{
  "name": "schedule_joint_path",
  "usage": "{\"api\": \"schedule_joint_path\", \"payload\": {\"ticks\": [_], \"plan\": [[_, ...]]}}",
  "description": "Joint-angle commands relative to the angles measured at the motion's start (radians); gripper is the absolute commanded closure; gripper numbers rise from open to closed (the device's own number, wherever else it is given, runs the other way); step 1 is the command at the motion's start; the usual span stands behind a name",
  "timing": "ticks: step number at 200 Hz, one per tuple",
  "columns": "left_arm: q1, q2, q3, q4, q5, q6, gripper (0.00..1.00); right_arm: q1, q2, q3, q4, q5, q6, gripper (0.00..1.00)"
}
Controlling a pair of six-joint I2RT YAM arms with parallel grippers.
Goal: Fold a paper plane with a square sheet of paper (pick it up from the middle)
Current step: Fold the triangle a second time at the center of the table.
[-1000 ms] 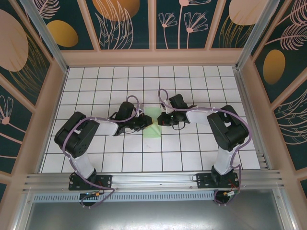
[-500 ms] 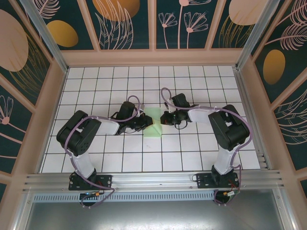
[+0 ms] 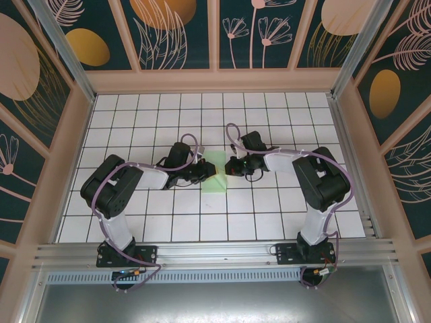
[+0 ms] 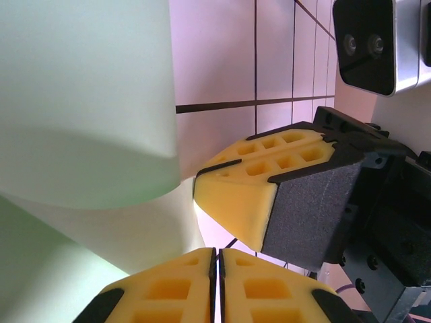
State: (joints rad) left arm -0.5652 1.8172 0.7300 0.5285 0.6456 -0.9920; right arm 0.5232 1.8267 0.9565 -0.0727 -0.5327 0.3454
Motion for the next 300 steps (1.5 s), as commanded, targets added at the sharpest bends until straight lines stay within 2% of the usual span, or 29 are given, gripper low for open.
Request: {"api": "schedule_joint_path", "payload": {"ticks": [1,159,231,300], "plan": [[-0.008,0.010,0.017,0.032,0.009,-0.002,0.87,0.000,0.026,0.032,-0.010,-0.027,-0.025,1.00],[-0.011,0.065,0.039,-0.013,-0.008,0.006,0.89,0.000,0.059,0.065,-0.047,-0.023,-0.040,1.00],[-0.012,-0.041,0.003,0.031,-0.009,0.011,0.89,0.009,0.029,0.036,-0.052,-0.047,-0.028,1.00],[-0.016,0.024,0.023,0.020,-0.001,0.002,0.90,0.012,0.027,0.042,-0.063,-0.035,-0.036,1.00]]}}
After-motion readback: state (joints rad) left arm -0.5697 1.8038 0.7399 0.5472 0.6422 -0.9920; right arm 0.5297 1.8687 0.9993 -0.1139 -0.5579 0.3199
